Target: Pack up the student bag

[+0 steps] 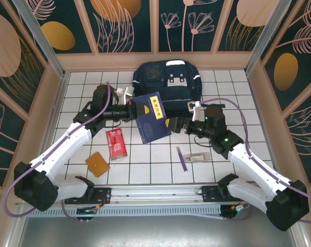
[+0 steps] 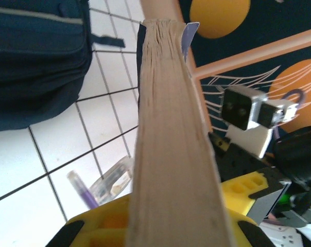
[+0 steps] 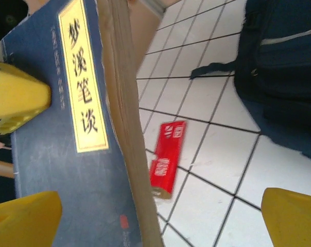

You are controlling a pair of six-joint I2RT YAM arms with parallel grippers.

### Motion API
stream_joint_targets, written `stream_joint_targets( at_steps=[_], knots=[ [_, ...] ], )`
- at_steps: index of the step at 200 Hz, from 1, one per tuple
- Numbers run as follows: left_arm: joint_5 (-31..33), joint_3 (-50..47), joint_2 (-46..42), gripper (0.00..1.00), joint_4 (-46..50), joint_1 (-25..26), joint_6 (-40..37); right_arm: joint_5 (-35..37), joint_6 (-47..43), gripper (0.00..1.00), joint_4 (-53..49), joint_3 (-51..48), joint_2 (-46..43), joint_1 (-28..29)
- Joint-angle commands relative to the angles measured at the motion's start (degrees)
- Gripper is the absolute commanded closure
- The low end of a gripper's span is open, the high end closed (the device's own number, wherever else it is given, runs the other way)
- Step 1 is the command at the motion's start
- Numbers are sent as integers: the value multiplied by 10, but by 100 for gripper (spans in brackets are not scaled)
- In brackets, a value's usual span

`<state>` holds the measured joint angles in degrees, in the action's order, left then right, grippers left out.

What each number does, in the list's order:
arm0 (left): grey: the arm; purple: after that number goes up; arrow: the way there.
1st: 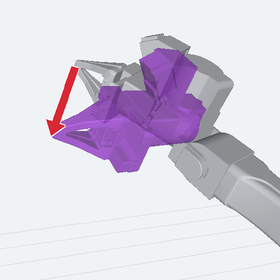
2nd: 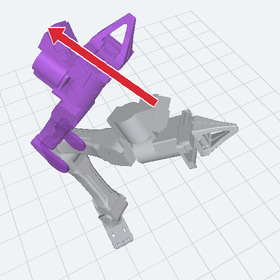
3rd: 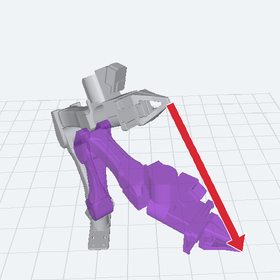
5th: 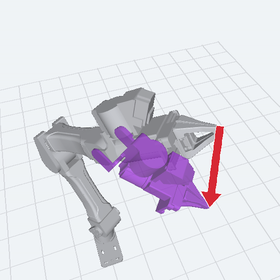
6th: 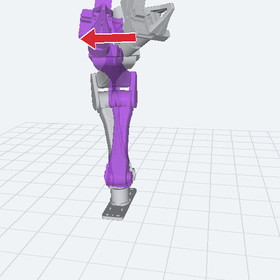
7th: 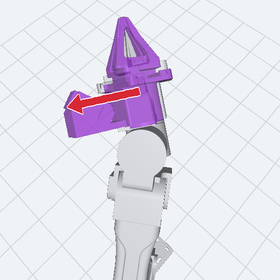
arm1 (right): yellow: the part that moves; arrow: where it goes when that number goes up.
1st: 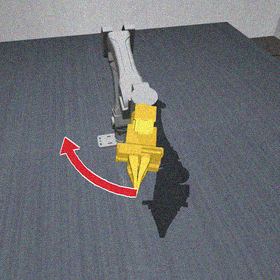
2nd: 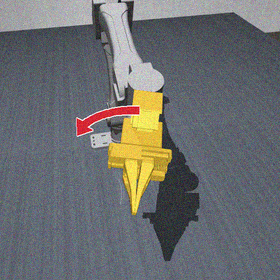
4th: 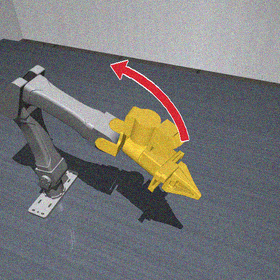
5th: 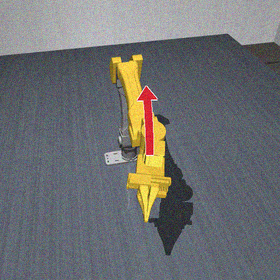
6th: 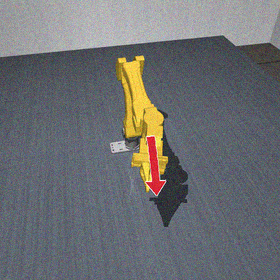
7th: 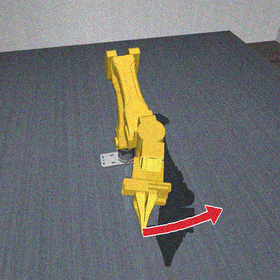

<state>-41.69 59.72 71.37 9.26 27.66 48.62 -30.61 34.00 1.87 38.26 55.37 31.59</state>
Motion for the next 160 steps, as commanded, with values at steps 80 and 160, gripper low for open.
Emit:
stream_joint_targets(
  at_steps=[80, 160],
  knots=[
    [-88, 17, 6, 79, -89, -5, -11, -231, 130, 100, 256, -13, 47, -51],
    [222, 54, 108, 21, -110, 46, -410, 258, -6, 100, -200, 166, 14, -195]
  ],
)
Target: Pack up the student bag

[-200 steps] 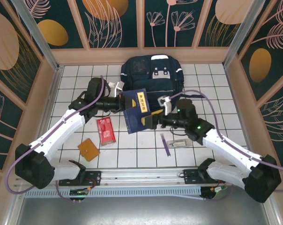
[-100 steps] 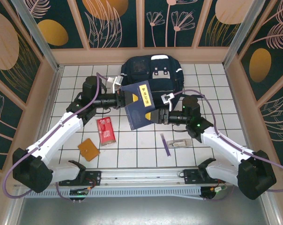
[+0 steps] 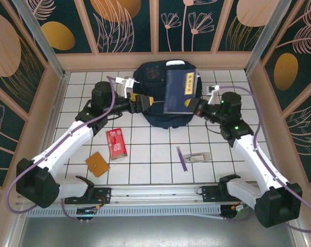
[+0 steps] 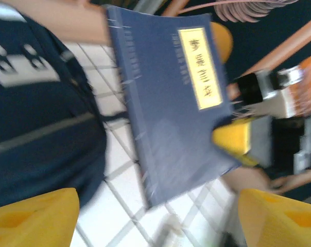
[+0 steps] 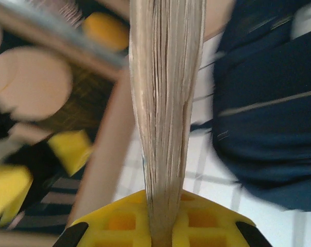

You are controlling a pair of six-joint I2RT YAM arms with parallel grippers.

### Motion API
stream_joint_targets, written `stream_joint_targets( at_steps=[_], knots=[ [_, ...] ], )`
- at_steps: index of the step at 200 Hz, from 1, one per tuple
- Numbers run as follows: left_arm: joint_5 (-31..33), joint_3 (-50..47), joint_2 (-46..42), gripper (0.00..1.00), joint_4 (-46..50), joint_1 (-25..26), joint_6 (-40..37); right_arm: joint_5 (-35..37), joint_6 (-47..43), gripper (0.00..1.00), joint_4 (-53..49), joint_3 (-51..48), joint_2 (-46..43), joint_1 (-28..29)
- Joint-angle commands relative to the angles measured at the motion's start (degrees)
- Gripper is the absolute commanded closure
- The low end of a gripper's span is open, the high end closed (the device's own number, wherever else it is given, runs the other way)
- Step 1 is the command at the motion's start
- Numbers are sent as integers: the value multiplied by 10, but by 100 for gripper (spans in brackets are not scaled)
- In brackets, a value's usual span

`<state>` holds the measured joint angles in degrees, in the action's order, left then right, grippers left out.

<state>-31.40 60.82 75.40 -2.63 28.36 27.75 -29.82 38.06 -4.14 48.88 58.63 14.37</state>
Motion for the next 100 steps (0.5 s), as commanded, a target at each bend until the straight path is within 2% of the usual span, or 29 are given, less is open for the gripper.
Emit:
stream_joint_targets(
  at_steps=[1, 13, 28, 52, 68, 100],
  knots=[
    [124, 47, 72, 21, 12, 42, -208, 260, -46, 100, -143, 61, -19, -24],
    [172, 99, 126, 21, 63, 71, -293, 343, -44, 100, -167, 77, -20, -42],
    [219, 150, 192, 20, 110, 94, -387, 386, -53, 100, -175, 85, -22, -64],
    [276, 186, 278, 19, 128, 101, -498, 364, -83, 100, -177, 89, -25, -88],
    [318, 202, 322, 19, 125, 101, -545, 335, -99, 100, -174, 82, -33, -94],
    [294, 210, 369, 17, 110, 101, -612, 311, -118, 100, -169, 70, -54, -98]
  ],
)
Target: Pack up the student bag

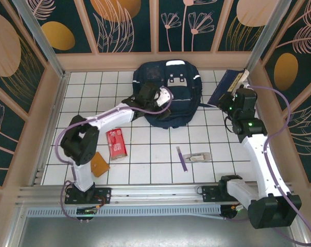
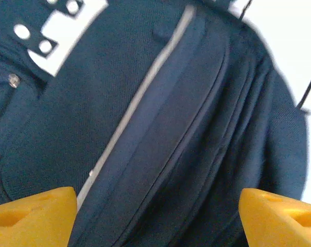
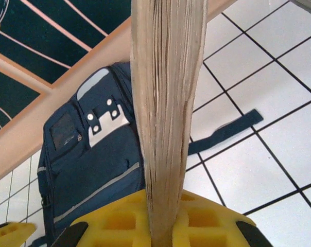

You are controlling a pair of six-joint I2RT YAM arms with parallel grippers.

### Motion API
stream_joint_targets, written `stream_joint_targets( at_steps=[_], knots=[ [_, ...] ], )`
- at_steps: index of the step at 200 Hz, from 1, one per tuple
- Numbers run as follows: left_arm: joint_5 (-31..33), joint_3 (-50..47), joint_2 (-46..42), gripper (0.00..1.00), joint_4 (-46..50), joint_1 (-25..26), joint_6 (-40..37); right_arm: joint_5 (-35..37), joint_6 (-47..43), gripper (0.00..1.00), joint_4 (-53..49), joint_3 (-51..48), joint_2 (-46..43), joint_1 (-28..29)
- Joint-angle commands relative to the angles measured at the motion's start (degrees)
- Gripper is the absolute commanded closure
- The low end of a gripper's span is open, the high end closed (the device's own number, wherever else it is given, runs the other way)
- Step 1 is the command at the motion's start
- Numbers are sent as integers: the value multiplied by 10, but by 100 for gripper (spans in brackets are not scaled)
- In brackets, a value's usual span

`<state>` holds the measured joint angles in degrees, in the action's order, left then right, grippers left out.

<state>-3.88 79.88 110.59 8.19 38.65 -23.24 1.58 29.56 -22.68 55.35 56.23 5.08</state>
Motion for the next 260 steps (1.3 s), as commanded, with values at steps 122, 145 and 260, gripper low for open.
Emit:
stream_joint_targets(
  at_steps=[122, 145, 260],
  knots=[
    [89, 210, 203, 85, 58, -3, -77, -175, -24, 100, 34, -17, 0, -6],
    [95, 231, 167, 100, 67, -3, -40, -201, -52, 100, 0, -14, 16, -6],
    [189, 300, -25, 100, 30, -10, 91, -638, 28, 100, 151, -119, 151, -3]
  ],
)
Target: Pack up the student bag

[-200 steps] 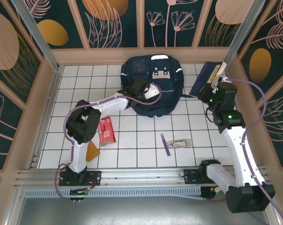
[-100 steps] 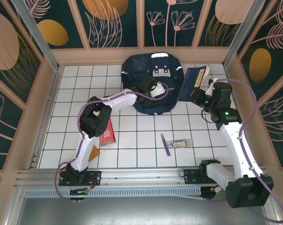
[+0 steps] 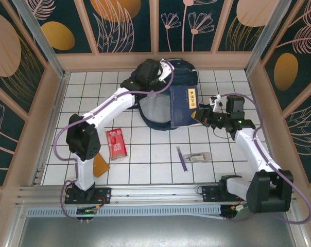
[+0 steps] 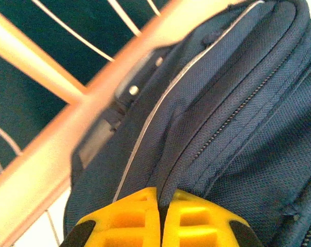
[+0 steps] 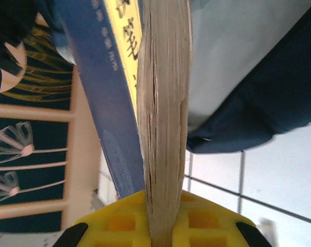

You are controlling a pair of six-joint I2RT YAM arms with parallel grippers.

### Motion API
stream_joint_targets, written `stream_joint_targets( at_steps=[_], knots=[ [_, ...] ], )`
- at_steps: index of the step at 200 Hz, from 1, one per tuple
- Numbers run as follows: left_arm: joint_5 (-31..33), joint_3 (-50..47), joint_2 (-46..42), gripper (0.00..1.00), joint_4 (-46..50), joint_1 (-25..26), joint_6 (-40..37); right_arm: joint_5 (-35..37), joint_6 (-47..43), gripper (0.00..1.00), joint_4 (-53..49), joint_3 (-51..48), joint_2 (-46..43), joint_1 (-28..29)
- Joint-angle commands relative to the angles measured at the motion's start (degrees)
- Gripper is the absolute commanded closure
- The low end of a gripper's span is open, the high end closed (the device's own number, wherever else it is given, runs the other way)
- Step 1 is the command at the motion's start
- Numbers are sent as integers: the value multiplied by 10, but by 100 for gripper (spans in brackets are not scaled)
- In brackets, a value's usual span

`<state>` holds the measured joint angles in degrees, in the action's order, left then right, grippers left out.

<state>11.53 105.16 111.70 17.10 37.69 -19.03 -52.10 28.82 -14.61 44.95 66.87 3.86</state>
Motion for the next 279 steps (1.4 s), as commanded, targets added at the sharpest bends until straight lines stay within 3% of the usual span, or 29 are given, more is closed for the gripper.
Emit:
stream_joint_targets(
  at_steps=[1, 43, 64, 81, 96, 116, 147, 184, 204, 231, 251, 279],
  knots=[
    [35, 49, -36, 100, -58, 0, 50, -101, 37, 100, 72, -15, 47, 9],
    [11, 77, -44, 100, -56, 0, 59, -64, 95, 100, 158, -23, 82, 40],
    [12, 90, -39, 100, -40, 0, 53, -84, 68, 100, 119, -2, 103, 56],
    [15, 102, -34, 100, -21, 0, 43, -91, 8, 100, 31, -5, 80, 58],
    [-22, 94, -42, 100, -12, 0, 25, -84, -5, 100, 17, -31, 52, 49],
    [-74, 69, -66, 100, -11, 0, 40, -99, 79, 100, 150, -47, 85, 59],
    [-145, 45, -95, 100, -6, 0, 70, -79, 191, 100, 342, 23, 212, 106],
    [-194, 36, -109, 100, -3, 0, 113, 4, 382, 100, 631, 22, 319, 117],
    [-213, 19, -116, 100, -20, 0, 125, 56, 438, 100, 729, 29, 378, 126],
    [-226, 24, -114, 100, -12, 0, 122, 117, 434, 100, 701, 61, 424, 138],
    [-227, 21, -119, 100, -9, 0, 111, 116, 397, 100, 626, 106, 452, 140],
    [-224, 17, -125, 100, -5, -1, 99, 149, 314, 89, 487, 145, 458, 137]
  ],
)
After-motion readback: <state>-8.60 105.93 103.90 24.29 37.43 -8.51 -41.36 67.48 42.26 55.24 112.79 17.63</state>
